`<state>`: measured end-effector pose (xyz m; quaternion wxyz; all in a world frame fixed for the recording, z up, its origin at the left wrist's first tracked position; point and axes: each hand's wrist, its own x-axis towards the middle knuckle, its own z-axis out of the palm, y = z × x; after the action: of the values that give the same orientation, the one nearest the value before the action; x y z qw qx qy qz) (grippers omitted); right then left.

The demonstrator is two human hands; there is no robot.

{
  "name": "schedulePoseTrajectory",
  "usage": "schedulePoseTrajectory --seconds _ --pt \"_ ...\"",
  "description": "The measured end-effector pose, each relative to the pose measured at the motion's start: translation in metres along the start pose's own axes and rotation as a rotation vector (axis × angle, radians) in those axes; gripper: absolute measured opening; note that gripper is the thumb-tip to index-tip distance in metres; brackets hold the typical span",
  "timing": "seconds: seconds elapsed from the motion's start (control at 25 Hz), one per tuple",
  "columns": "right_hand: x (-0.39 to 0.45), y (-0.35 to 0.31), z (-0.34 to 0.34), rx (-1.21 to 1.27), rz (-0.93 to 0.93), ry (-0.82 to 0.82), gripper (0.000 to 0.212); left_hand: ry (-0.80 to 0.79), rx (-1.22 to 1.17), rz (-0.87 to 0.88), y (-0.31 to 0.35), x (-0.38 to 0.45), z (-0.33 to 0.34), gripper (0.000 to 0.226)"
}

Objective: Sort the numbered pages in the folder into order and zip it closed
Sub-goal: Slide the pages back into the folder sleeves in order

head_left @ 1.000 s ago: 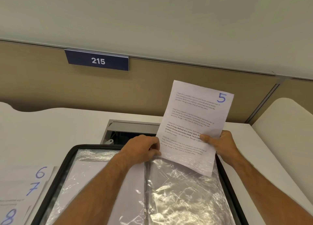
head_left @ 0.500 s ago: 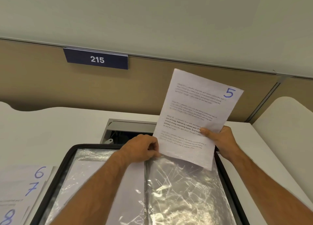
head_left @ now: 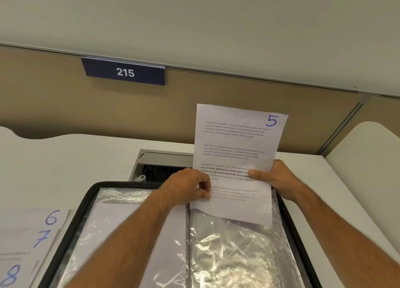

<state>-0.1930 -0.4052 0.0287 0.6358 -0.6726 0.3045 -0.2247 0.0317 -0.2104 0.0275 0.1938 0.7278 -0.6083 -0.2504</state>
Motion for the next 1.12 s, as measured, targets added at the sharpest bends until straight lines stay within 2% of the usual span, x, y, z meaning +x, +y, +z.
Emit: schedulePoseTrajectory --seconds 0.04,0.12,0.28,0.32,0.44,0.56,0.6,0.8,1.0,1.12 --pt "-0.001 0.002 0.000 -0.007 0.005 -0.032 0.064 0.003 -0.043 0.008 0.000 0.001 0.001 0.010" --pt "-0.003 0.003 0.001 -0.010 0.003 -0.044 0.073 -0.002 -0.123 0.008 0.003 0.002 0.005 0.011" --pt "-0.003 -0.003 0.003 0.073 0.020 0.065 0.080 0.042 -0.160 -0.014 0.018 0.007 0.015 0.009" --pt "-0.002 -0.006 0.000 0.051 0.029 0.074 0.077 0.054 -0.149 -0.023 0.021 0.008 0.017 0.008" --pt "-0.002 -0.018 -0.008 -0.066 0.076 0.010 0.048 0.067 -0.145 -0.033 0.025 0.009 0.021 0.005" --pt "-0.003 -0.019 -0.009 -0.155 0.217 -0.115 0.053 0.072 -0.160 -0.039 0.025 0.009 0.023 0.009" --pt "-0.005 -0.018 -0.007 -0.172 0.260 -0.142 0.048 0.080 -0.164 -0.042 0.025 0.009 0.024 0.010" --pt "-0.008 -0.012 0.002 -0.073 0.305 0.017 0.025 0.107 -0.148 -0.080 0.026 0.009 0.025 0.012" --pt "-0.017 -0.019 -0.006 -0.361 0.440 -0.132 0.022 0.111 -0.102 -0.104 0.029 0.007 0.024 0.011" --pt "-0.019 -0.017 -0.001 -0.174 0.354 -0.005 0.022 0.115 -0.082 -0.111 0.031 0.006 0.025 0.012"
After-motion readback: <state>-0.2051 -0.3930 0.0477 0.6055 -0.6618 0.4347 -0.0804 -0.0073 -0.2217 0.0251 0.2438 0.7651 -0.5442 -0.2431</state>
